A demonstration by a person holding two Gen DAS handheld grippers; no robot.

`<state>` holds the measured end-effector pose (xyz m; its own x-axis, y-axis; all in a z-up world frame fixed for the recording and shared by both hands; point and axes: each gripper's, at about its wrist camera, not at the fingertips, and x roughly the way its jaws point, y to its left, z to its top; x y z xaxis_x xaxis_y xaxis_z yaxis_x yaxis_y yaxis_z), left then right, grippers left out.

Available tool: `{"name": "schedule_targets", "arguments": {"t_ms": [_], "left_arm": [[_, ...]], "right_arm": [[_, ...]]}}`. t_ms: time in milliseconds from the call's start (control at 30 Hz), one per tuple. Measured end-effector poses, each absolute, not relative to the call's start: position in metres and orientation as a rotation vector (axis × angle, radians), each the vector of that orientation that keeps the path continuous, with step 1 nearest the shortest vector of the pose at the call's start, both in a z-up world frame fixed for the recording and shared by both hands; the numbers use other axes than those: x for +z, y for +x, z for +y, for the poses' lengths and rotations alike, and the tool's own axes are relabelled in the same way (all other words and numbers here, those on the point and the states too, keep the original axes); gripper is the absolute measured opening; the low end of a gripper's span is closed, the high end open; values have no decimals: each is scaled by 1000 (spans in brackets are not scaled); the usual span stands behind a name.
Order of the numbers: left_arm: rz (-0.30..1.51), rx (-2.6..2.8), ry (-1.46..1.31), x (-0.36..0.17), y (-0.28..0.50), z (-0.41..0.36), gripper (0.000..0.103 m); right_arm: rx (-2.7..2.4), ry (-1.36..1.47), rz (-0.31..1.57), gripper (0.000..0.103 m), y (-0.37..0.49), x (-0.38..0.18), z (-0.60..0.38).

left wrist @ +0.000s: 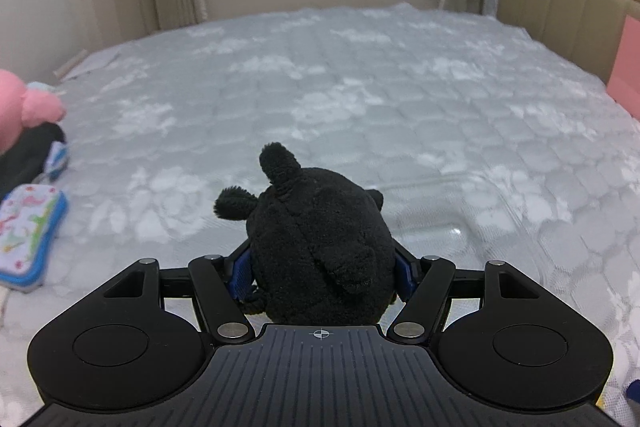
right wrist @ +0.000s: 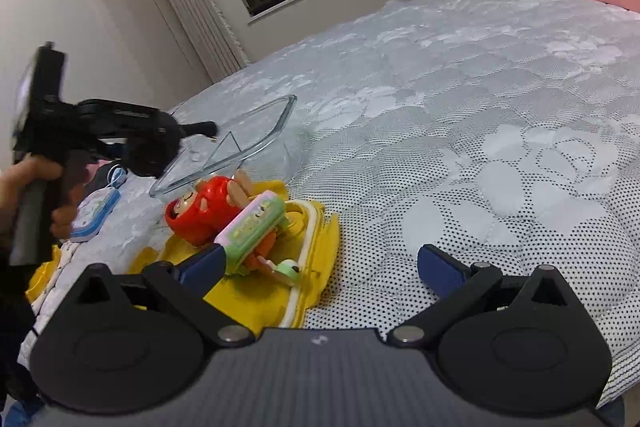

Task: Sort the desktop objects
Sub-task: 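Carry the black plush toy with the left tool over the glass container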

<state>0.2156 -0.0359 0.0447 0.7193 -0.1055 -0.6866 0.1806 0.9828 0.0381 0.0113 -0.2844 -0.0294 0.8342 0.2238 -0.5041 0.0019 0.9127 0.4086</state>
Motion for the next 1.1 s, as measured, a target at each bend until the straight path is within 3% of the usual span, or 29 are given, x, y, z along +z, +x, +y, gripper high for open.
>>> {"name": "schedule_targets", "arguments": {"t_ms": [300, 833, 1033, 1100], "left_arm": [[794, -188, 109, 22, 223, -38, 71], [770, -217, 211, 39, 213, -42, 76], [715, -203, 232, 51, 205, -43, 82], [679, -201, 216, 63, 201, -41, 92]], "right_arm": [[126, 411, 589, 103, 14, -34, -285], [154, 424, 591, 103, 13, -37, -288], [165, 427, 591, 103, 12, -38, -288], [167, 422, 592, 103, 11, -38, -287]]}}
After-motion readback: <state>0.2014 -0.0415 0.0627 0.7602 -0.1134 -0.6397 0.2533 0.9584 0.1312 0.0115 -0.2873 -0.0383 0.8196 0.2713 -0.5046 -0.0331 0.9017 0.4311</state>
